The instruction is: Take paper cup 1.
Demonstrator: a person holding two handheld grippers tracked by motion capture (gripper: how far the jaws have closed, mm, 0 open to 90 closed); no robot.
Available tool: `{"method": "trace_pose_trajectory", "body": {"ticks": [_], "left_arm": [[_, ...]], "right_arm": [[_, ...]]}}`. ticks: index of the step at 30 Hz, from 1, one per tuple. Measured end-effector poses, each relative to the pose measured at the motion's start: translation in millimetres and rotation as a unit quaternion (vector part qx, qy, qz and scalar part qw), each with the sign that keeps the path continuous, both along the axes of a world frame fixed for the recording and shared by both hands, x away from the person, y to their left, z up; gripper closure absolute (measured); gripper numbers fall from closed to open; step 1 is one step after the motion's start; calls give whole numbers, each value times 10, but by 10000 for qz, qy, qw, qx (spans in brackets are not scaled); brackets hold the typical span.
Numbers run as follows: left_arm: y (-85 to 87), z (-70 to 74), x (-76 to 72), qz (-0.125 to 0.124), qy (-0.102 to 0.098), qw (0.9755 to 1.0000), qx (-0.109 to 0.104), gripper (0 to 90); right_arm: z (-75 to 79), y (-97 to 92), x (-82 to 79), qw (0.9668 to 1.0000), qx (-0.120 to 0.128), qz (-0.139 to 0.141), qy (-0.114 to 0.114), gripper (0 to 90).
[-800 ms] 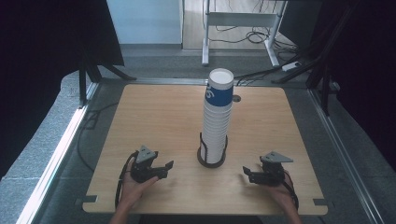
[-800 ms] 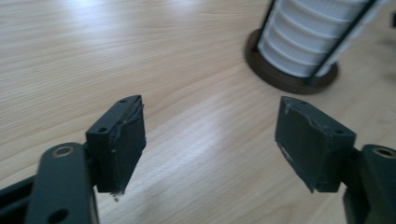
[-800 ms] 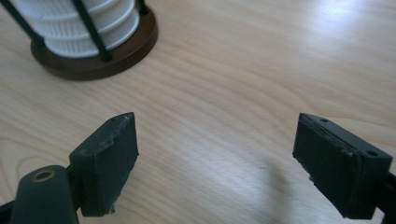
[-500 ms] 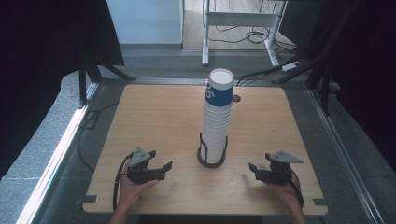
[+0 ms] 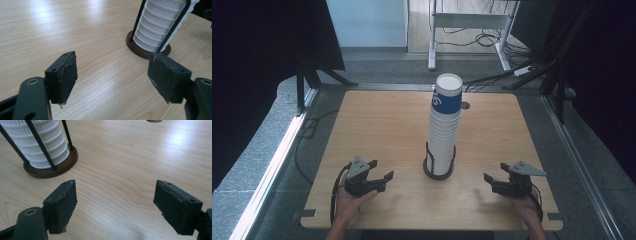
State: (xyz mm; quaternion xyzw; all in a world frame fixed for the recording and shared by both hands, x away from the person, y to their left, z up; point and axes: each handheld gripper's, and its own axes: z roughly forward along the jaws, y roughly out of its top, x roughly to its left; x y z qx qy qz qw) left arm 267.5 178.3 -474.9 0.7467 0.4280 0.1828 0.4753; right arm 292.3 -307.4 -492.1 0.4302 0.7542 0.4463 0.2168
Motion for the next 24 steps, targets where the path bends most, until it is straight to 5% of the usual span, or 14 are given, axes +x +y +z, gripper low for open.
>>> {"method": "trace_pose_trajectory", "body": {"ticks": [8,13,16,24], "left_arm": [[22,6,-29,-129,78,9999,5,184],[-48,83,-21,-304,72,9995,25,134],[-153,155,20,-514,94,9986,-63,73],[-572,491,121,-1041,-274,9940,-176,30]], "right_arm": [[27,2,-32,10000,56,66,-49,190],[48,9,-44,9994,351,-3,-76,194],[65,36,-43,9994,310,46,-118,194],[88,43,-50,9990,398,168,-152,198]]}}
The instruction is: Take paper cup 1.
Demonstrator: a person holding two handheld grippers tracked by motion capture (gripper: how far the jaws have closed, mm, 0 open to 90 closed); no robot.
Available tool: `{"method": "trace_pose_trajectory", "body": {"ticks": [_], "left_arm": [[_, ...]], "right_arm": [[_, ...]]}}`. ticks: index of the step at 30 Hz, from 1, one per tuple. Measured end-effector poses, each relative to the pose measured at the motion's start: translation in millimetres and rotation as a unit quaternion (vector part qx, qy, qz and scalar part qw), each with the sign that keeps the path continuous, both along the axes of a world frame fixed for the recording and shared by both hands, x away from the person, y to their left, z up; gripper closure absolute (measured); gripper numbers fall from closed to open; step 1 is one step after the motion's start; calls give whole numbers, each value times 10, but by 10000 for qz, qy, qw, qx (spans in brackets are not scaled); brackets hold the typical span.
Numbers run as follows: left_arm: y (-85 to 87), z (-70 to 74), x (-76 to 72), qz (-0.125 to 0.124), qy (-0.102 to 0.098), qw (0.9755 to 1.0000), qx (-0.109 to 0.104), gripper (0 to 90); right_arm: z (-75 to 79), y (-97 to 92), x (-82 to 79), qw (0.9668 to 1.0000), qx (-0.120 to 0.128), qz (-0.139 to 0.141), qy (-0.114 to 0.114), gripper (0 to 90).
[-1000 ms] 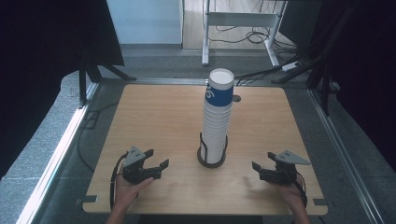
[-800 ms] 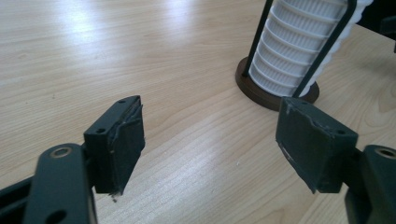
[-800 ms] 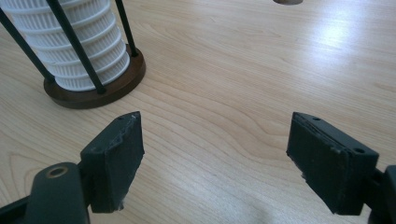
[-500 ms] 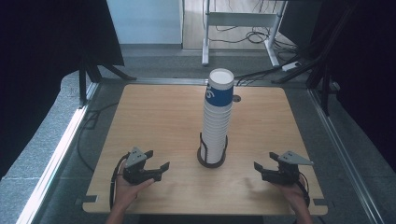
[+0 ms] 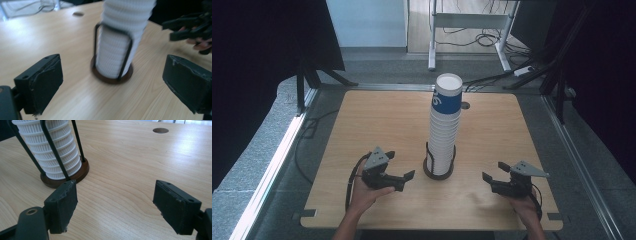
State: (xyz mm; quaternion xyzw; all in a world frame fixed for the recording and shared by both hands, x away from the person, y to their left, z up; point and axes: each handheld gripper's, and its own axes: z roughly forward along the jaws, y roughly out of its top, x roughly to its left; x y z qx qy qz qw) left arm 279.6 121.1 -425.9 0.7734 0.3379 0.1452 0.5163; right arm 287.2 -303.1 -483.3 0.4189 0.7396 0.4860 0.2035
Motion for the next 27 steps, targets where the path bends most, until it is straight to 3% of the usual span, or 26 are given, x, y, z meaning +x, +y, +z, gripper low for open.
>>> {"method": "trace_pose_trajectory", "body": {"ticks": [8,18,27], "left_arm": [[-297,174,105,-266,-176,9995,55,17],[-533,204,255,-459,-168,9988,-34,11],[-746,204,410,-582,-174,9981,109,4]], "right_arm": [[22,15,-19,10000,-6,10,-41,197],[-5,11,-6,10000,-44,20,13,196],[-18,30,-7,10000,-83,34,17,195]]}}
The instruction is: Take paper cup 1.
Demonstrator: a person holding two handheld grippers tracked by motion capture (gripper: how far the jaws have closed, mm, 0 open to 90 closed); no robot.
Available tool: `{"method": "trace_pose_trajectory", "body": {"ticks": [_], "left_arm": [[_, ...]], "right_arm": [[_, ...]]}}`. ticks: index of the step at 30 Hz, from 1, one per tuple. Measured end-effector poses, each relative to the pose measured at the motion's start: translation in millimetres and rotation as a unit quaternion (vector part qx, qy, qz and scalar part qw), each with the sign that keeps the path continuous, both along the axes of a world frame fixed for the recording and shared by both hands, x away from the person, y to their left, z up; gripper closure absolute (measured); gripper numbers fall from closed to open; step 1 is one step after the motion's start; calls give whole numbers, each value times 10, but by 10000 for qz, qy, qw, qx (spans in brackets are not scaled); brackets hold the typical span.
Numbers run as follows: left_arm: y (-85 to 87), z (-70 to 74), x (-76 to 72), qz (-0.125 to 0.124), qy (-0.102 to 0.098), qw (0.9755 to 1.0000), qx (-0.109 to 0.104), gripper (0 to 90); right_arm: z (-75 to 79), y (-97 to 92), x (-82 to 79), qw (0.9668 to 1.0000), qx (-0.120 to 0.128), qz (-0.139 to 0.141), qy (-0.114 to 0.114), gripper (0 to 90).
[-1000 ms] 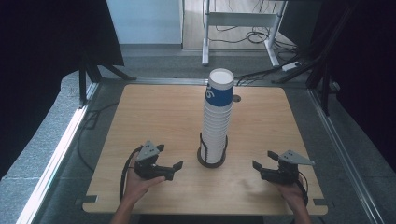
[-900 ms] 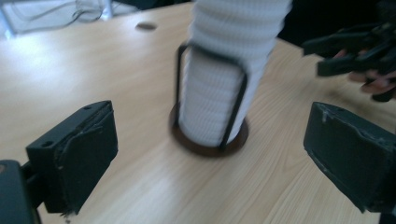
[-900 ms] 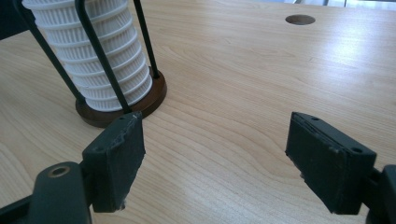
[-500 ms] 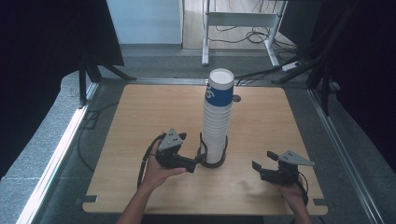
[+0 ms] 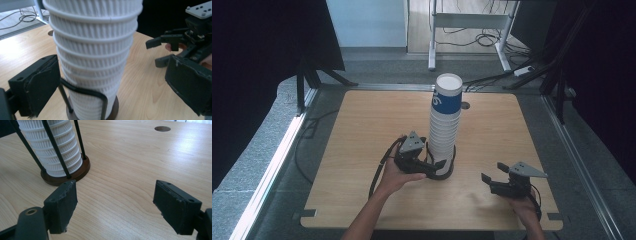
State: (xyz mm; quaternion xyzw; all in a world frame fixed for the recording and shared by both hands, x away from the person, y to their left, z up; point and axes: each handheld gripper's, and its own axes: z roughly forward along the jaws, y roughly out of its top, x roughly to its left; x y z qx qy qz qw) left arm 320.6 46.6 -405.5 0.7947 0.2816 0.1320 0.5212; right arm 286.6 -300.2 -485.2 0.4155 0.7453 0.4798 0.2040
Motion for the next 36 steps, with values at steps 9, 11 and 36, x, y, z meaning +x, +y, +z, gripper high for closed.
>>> {"method": "trace_pose_trajectory", "body": {"ticks": [9,11,36], "left_arm": [[-133,-38,193,190,-77,9998,35,37],[-149,-45,215,245,-152,9996,51,70],[-135,-53,234,208,-266,9994,64,136]], "right_arm": [[22,11,2,10000,8,66,-20,192],[71,17,2,9998,90,157,-58,187],[1709,382,468,9843,546,1346,-1003,196]]}}
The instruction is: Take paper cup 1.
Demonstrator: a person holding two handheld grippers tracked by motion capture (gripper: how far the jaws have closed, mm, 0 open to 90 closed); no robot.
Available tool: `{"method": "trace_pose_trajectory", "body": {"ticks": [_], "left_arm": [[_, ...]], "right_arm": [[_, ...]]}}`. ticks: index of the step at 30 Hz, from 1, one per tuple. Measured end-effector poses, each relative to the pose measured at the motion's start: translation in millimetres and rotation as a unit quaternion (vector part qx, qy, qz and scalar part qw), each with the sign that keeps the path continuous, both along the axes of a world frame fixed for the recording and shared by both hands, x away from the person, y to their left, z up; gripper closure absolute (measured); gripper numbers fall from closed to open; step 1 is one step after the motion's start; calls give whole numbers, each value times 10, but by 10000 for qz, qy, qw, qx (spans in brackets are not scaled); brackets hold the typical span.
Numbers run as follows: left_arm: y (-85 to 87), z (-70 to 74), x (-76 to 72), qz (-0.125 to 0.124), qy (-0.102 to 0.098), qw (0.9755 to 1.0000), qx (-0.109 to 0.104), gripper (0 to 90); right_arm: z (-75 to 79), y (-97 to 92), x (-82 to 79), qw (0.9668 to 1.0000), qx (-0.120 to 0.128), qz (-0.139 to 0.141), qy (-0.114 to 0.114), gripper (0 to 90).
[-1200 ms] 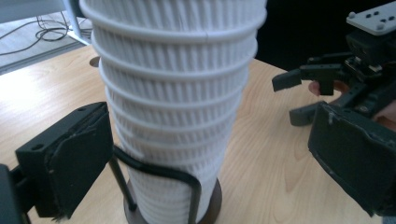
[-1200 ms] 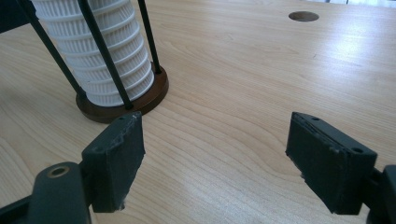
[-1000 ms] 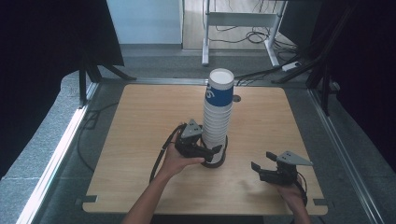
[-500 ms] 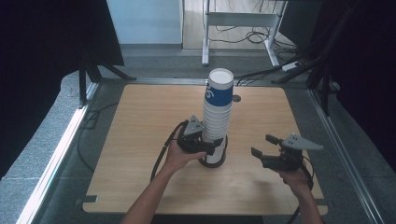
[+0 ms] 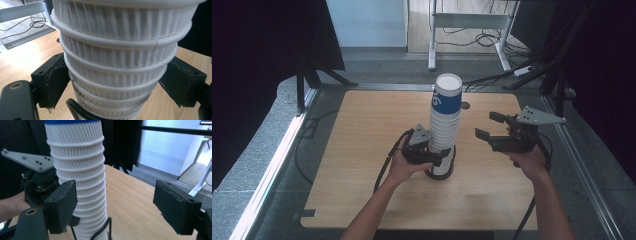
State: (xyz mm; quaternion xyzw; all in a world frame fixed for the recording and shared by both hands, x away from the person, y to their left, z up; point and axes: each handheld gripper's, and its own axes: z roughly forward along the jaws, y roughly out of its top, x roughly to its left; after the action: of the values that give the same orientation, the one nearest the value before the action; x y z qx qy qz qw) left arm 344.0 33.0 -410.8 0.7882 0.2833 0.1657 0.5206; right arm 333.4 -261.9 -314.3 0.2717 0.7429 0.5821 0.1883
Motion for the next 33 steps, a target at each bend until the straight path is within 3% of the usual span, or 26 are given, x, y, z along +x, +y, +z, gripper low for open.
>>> {"method": "trace_pose_trajectory", "body": {"ticks": [8,15,24,33], "left_arm": [[-5,0,1,0,1,10000,1,136],[-6,2,-2,12,15,10000,-18,136],[-3,9,-4,8,27,10000,25,136],[-4,12,-7,6,34,10000,29,136]], "right_arm": [[101,58,33,9993,154,337,30,194],[352,152,98,9978,279,591,-81,186],[646,418,214,9950,281,951,-96,161],[842,729,322,9932,270,1127,-140,141]]}}
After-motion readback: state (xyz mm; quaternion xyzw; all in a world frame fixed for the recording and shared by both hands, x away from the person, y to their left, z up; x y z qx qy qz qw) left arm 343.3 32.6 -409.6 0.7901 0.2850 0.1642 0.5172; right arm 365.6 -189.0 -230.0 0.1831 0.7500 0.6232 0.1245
